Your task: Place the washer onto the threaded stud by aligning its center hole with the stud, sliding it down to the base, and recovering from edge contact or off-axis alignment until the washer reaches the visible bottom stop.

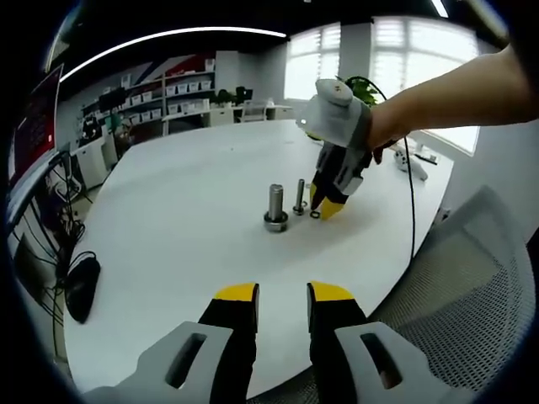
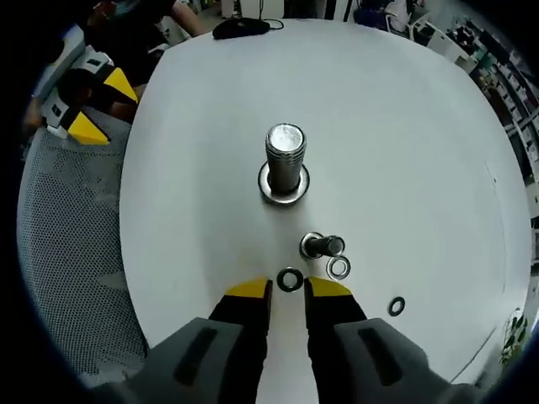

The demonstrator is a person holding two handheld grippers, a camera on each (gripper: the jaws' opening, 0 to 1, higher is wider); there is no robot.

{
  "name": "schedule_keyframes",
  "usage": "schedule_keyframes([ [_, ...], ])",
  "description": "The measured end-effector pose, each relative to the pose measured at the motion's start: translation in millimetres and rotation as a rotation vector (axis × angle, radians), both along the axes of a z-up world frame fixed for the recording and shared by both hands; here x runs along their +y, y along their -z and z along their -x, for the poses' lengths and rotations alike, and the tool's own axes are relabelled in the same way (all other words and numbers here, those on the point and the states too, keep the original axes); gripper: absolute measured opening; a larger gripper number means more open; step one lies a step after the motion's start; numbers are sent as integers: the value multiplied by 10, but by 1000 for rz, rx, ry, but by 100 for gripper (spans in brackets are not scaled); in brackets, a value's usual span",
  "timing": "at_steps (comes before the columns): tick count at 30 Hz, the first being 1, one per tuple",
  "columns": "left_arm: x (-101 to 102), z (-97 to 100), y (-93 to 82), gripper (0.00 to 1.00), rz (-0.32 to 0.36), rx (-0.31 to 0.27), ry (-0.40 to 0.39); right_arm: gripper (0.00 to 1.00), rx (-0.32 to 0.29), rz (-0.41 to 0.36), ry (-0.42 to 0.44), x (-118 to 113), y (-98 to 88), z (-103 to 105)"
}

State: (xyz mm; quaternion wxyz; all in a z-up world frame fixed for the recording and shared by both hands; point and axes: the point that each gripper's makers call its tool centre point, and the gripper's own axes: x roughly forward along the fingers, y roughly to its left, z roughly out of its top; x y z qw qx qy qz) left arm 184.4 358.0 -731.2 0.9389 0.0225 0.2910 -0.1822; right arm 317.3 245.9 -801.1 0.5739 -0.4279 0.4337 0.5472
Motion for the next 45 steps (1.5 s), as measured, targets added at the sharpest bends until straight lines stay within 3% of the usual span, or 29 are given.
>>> schedule_keyframes([
  [20, -5, -7, -12, 20, 2, -7, 3, 14, -57, -42, 25, -1, -43, 18],
  [29, -5, -8, -18, 20, 3, -10, 2, 14, -54, -123, 99, 18, -272, 15],
  [36, -8, -6, -12, 20, 1, -7, 6, 14, -121, -150, 101, -14, -448, -52],
  [45, -9, 0, -5, 20, 0, -2, 7, 14, -140, -204, 113, 61, -615, -72],
])
